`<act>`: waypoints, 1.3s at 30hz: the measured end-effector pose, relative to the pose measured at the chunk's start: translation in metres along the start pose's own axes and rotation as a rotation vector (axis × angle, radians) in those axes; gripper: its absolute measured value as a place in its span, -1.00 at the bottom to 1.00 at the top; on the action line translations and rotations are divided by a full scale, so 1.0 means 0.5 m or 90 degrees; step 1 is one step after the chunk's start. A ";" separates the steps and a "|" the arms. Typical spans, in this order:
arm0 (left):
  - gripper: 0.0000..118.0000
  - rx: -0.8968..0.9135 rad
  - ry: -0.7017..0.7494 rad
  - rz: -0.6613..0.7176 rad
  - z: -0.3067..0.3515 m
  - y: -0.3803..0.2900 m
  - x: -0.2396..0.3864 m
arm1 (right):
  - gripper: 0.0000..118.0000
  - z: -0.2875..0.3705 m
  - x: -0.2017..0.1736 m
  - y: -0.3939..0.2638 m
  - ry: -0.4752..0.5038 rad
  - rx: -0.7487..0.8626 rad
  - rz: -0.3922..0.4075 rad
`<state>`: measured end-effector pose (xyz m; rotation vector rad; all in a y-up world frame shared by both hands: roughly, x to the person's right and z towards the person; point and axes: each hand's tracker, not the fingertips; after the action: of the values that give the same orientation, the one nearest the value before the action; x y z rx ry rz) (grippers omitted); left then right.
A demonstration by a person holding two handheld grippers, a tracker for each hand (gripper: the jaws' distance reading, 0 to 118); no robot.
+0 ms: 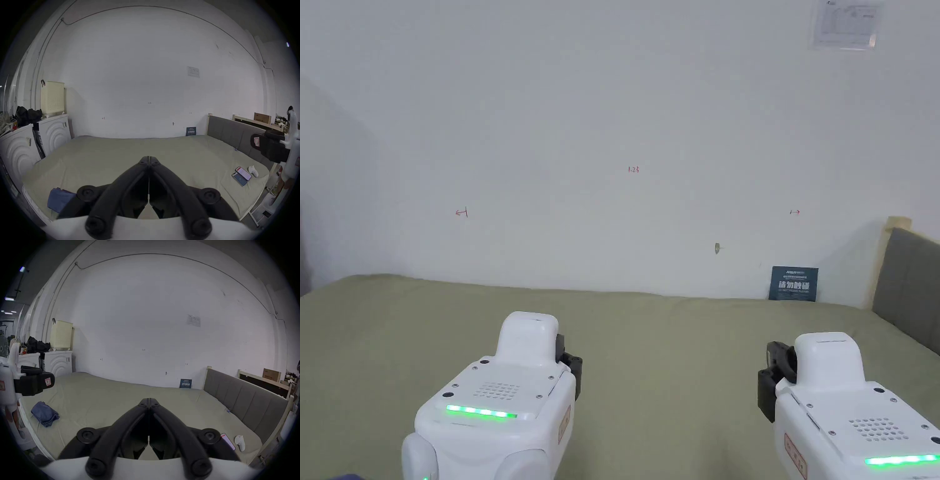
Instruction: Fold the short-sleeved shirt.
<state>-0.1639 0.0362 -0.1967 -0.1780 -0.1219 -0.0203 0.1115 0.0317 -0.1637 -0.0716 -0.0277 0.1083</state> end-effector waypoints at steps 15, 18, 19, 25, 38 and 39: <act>1.00 0.000 0.039 -0.006 -0.023 0.010 0.011 | 1.00 -0.009 0.027 -0.006 -0.056 0.005 -0.044; 1.00 -0.001 0.039 -0.006 -0.023 0.015 0.012 | 1.00 -0.022 0.032 -0.011 -0.050 0.001 -0.045; 1.00 -0.001 0.037 -0.006 -0.018 0.014 0.011 | 1.00 -0.028 0.031 -0.014 -0.051 -0.001 -0.045; 1.00 0.007 0.028 -0.011 -0.003 0.023 0.017 | 1.00 -0.021 0.040 -0.002 -0.005 -0.039 -0.052; 1.00 -0.011 0.037 -0.018 0.013 0.040 0.008 | 1.00 -0.003 0.050 0.013 0.017 -0.029 -0.012; 1.00 -0.012 0.036 -0.017 0.015 0.039 0.007 | 1.00 -0.004 0.050 0.010 0.012 -0.025 -0.016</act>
<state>-0.1606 0.0565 -0.1925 -0.1944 -0.0680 -0.0523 0.1360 0.0394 -0.1655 -0.1114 -0.0117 0.0826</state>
